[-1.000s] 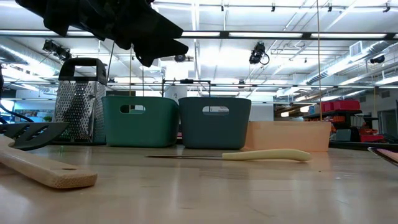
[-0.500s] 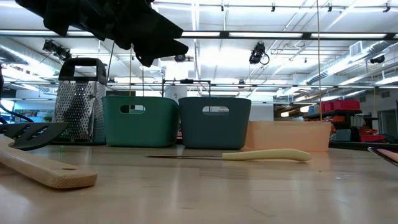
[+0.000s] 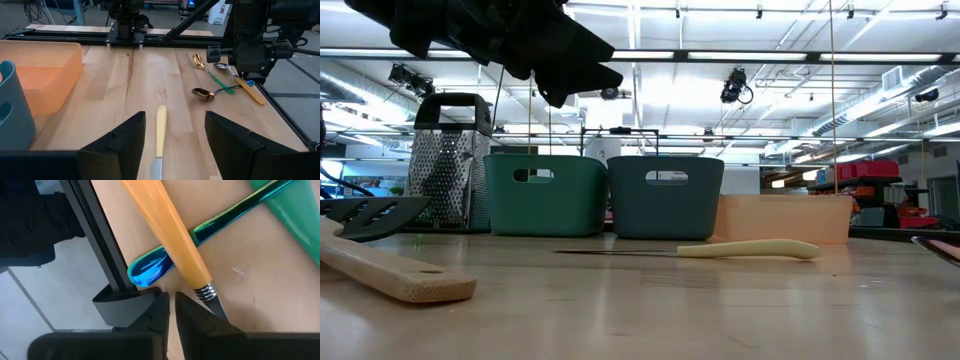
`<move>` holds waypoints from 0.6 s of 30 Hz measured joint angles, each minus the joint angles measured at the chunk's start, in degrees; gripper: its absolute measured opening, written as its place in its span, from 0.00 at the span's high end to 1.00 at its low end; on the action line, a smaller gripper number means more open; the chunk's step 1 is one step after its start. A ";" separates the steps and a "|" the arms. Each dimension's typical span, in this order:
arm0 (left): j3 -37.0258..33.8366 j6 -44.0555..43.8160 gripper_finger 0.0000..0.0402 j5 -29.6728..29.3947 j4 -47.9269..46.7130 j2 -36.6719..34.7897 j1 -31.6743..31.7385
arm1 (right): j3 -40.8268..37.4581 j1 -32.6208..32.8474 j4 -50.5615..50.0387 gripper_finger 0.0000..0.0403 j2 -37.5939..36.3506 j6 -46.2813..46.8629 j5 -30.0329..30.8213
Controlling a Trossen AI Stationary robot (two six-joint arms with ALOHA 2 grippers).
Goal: Pick & Place Kitchen Items
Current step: Put the yellow spoon into the orange bin
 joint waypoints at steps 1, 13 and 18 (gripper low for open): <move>0.00 0.00 0.48 0.00 0.02 0.00 0.00 | 0.03 0.00 -0.02 0.89 0.19 -0.33 0.10; 0.00 -0.44 0.48 0.00 0.01 0.00 0.00 | -0.16 0.02 0.74 0.89 0.35 -1.23 0.78; 0.00 -0.42 0.48 0.01 0.02 0.00 0.00 | -0.19 0.17 0.81 0.89 0.40 -2.38 2.33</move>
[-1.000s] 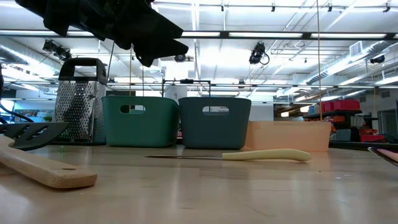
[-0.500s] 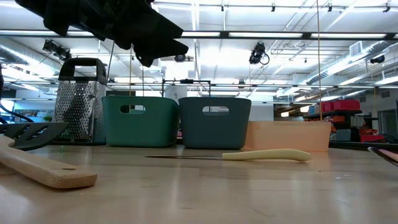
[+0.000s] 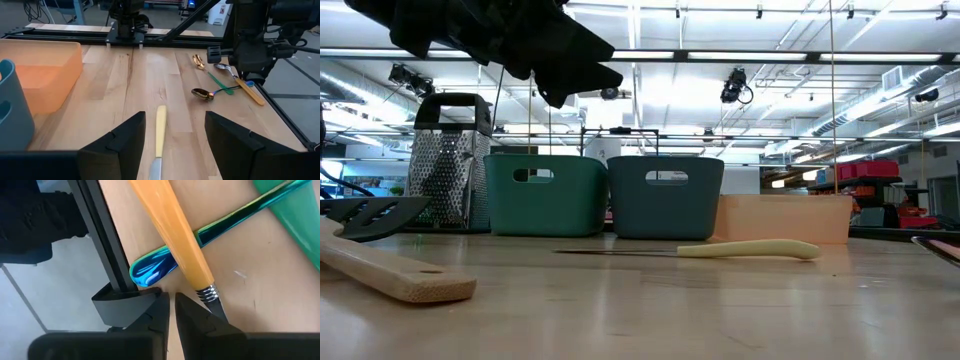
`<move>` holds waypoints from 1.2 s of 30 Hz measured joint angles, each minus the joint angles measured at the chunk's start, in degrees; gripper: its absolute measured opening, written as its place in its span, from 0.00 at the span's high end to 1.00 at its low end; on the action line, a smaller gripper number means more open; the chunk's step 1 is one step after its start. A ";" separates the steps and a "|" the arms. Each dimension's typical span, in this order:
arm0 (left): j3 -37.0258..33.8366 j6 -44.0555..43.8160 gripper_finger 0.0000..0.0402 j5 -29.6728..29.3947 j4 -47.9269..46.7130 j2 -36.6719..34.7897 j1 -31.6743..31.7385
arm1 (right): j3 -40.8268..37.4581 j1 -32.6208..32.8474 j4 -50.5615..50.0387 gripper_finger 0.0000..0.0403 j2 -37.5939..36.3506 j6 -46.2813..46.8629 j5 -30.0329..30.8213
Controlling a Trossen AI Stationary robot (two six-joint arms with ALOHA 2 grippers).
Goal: Pick & Place Kitchen Items
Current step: Put the yellow spoon into the orange bin
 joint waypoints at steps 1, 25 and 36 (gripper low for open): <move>0.00 -0.01 0.48 0.01 0.00 0.00 0.00 | 0.00 0.00 -0.09 0.89 0.00 -0.62 0.43; 0.00 -0.01 0.48 0.03 -0.07 0.00 0.00 | 2.80 2.12 -1.90 0.81 -1.38 6.35 2.32; 0.00 -0.02 0.48 0.03 -0.04 0.01 -0.02 | 2.71 1.71 -3.40 0.73 -1.40 6.27 -0.22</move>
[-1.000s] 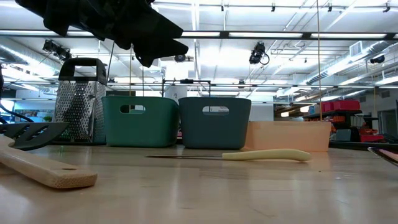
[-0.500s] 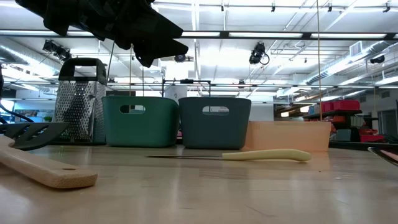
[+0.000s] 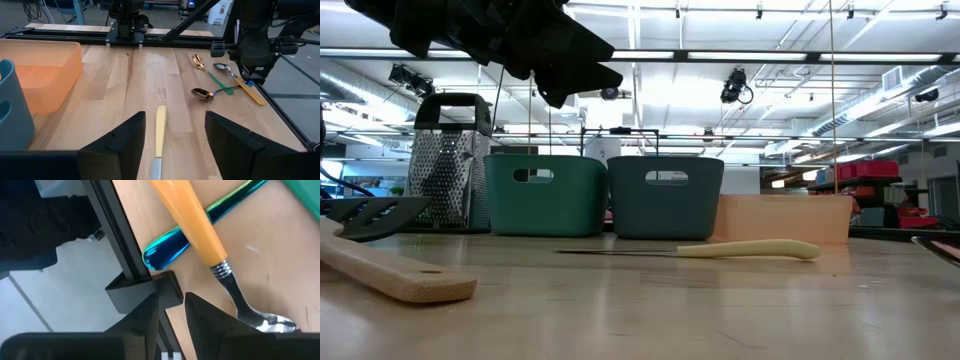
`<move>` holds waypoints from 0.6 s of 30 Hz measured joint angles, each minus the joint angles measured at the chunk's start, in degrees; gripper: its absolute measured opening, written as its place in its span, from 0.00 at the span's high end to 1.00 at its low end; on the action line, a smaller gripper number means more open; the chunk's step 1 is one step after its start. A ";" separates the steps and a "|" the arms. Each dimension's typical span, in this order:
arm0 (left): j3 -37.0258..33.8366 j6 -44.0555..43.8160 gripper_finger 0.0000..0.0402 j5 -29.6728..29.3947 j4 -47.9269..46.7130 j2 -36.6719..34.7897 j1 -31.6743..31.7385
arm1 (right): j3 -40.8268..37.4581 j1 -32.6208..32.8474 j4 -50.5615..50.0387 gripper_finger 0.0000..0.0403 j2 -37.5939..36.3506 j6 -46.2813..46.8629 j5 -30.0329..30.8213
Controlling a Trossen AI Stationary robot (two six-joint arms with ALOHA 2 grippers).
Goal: Pick & Place Kitchen Items
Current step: Put the yellow spoon into the orange bin
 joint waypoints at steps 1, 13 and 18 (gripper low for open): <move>0.00 0.00 0.48 0.00 0.00 0.01 0.00 | 0.00 -0.03 -0.18 0.73 -0.04 -0.24 -0.56; 0.00 -0.04 0.48 0.00 0.02 0.01 0.00 | 0.04 -1.15 -1.87 0.73 -0.15 0.04 -1.76; 0.00 -0.10 0.48 0.00 0.02 -0.01 0.00 | 0.04 -1.34 -2.16 0.73 -0.74 0.06 -3.41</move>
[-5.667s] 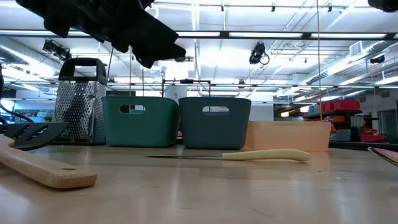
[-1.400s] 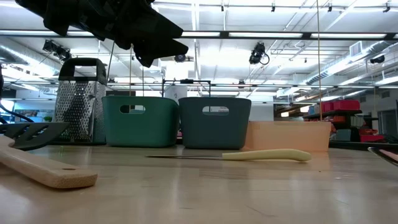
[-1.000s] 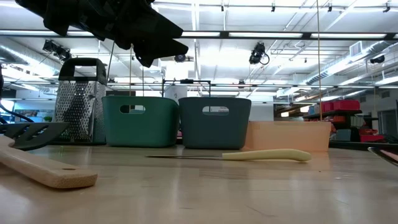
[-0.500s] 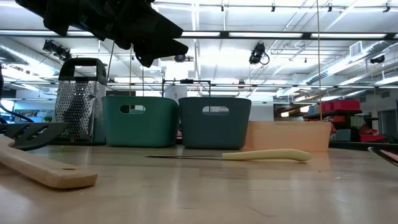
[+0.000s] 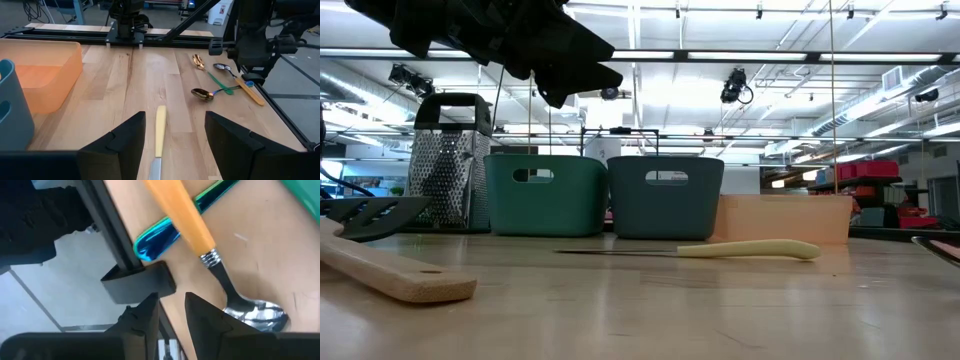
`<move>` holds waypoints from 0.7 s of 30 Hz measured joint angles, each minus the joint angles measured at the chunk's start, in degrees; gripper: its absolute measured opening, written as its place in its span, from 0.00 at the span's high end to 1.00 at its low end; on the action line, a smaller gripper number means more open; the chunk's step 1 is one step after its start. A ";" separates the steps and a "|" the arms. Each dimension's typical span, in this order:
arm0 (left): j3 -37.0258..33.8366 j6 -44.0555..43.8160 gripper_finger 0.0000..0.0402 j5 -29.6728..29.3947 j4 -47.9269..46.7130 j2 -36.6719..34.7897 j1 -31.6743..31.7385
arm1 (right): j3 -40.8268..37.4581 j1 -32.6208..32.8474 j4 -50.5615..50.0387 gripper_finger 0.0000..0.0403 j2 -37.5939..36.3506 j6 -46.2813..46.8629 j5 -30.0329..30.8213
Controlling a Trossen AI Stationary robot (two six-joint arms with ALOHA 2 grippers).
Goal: Pick & Place Kitchen Items
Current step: Put the yellow spoon into the orange bin
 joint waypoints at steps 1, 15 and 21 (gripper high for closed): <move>0.00 0.01 0.48 0.00 0.00 0.02 0.00 | 0.00 0.00 -0.08 0.73 -0.52 0.02 0.55; 0.00 0.01 0.48 0.00 -0.04 0.00 0.00 | -0.59 -1.06 -7.97 0.73 -4.19 -3.13 8.49; 0.00 0.02 0.48 0.00 -0.05 0.01 0.00 | -0.59 -1.27 -7.01 0.73 -4.19 -5.86 9.55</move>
